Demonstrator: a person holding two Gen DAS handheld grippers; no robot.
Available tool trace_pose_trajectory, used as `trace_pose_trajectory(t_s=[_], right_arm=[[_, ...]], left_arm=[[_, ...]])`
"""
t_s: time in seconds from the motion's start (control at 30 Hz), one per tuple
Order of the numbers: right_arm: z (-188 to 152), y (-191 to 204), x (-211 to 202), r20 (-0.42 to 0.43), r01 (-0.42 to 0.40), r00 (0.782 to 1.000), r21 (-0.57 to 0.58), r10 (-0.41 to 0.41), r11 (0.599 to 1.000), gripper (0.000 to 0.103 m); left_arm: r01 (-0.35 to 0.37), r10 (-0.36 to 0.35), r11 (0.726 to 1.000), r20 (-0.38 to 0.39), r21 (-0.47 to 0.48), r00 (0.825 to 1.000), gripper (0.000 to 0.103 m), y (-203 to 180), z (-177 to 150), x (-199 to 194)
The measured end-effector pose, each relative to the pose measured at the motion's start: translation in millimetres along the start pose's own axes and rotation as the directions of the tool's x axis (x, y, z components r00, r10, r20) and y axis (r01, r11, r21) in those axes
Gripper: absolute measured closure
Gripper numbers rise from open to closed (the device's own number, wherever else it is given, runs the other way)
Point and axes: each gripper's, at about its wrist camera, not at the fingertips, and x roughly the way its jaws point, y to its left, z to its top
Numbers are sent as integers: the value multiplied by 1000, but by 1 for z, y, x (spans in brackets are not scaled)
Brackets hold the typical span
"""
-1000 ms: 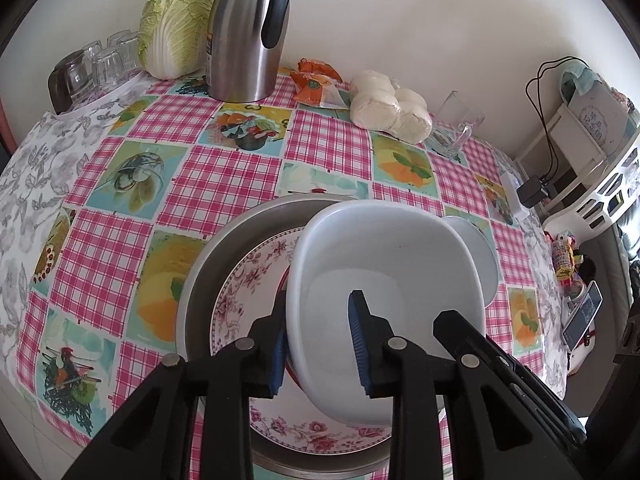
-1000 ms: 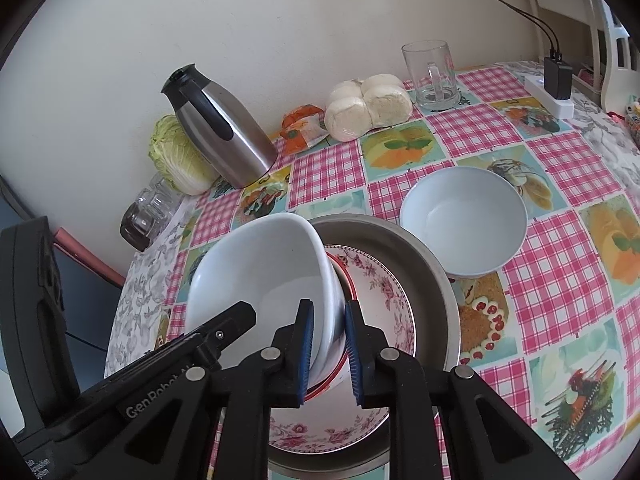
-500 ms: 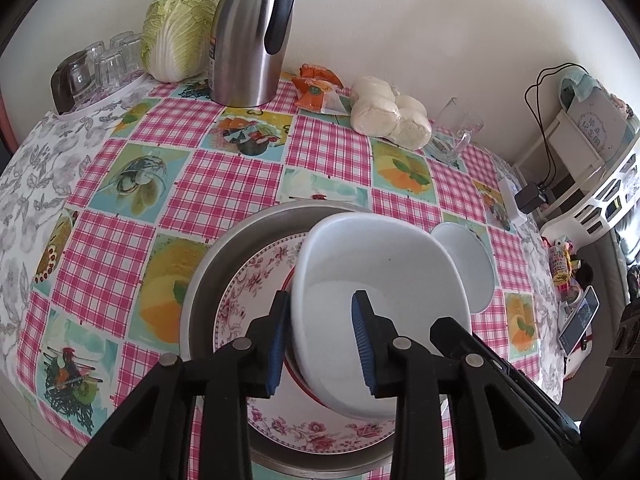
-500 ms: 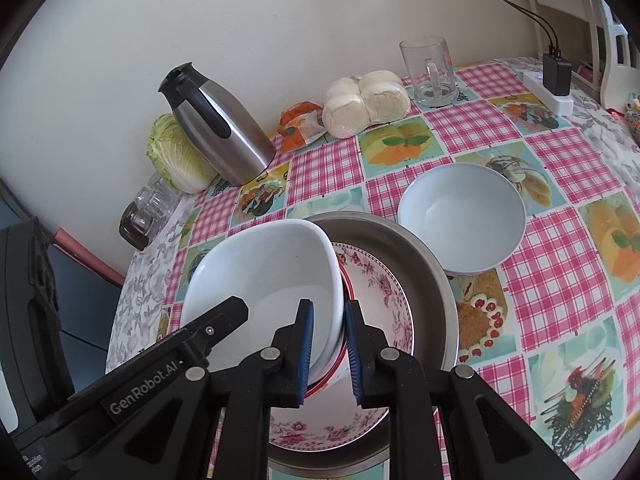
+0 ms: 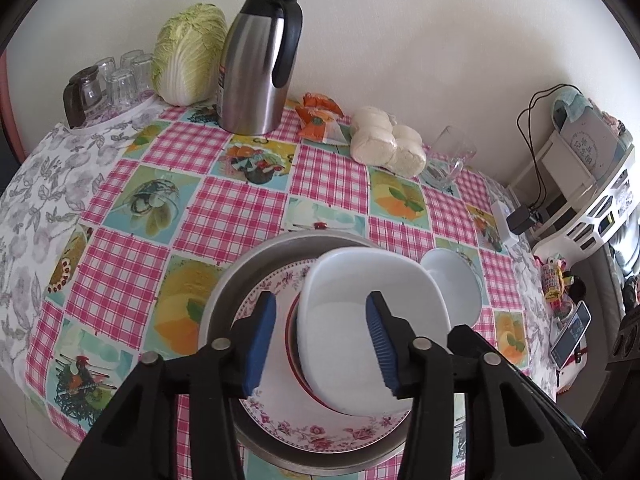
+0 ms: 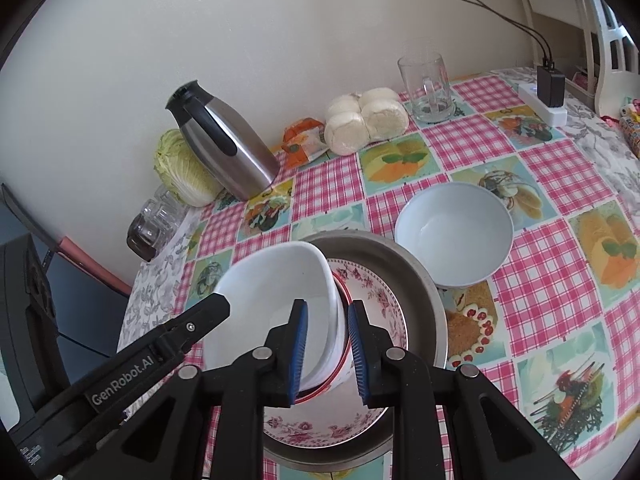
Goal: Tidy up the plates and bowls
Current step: 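Lower the white square bowl into the red-rimmed bowl with both grippers, then open both grippers to release the white square bowl, then move both grippers toward the pale blue bowl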
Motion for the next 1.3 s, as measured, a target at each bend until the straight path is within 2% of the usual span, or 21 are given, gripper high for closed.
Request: trace_pose_trajectory(t_s=[0.13, 0.27, 0.37, 0.6, 0.73, 0.8, 0.87, 0.9, 1.03, 1.3], right_arm=[[5, 3, -13, 35, 18, 999, -13, -17, 1000, 66], [7, 3, -16, 52, 62, 997, -27, -61, 998, 43], [8, 3, -15, 55, 106, 993, -47, -103, 993, 37], [8, 2, -12, 55, 130, 990, -63, -127, 989, 26], [8, 1, -10, 54, 136, 990, -60, -133, 989, 20], [8, 0, -10, 54, 139, 989, -58, -136, 989, 16], [8, -1, -11, 60, 140, 989, -57, -136, 989, 5], [8, -1, -11, 64, 139, 989, -56, -135, 989, 1], [8, -2, -12, 79, 150, 986, -60, -145, 987, 0], [9, -5, -11, 68, 141, 988, -50, -138, 989, 0]], left_arm=[[-14, 14, 1000, 22, -25, 1000, 35, 6, 3, -9], [-38, 39, 999, 44, -31, 998, 30, 11, 5, -16], [-63, 65, 997, 62, -33, 996, 18, 14, 6, -20], [-123, 124, 992, 51, -24, 991, 13, 19, 5, -13], [-131, 133, 991, 63, -37, 989, 13, 22, 5, -13], [-144, 147, 988, 79, -48, 986, 9, 24, 5, -15], [-175, 179, 983, 82, -57, 980, 0, 27, 4, -15], [-184, 189, 981, 85, -60, 978, 0, 28, 5, -15], [-205, 211, 976, 86, -74, 974, 0, 33, 5, -14], [-196, 203, 977, 88, -77, 975, 0, 32, 5, -15]])
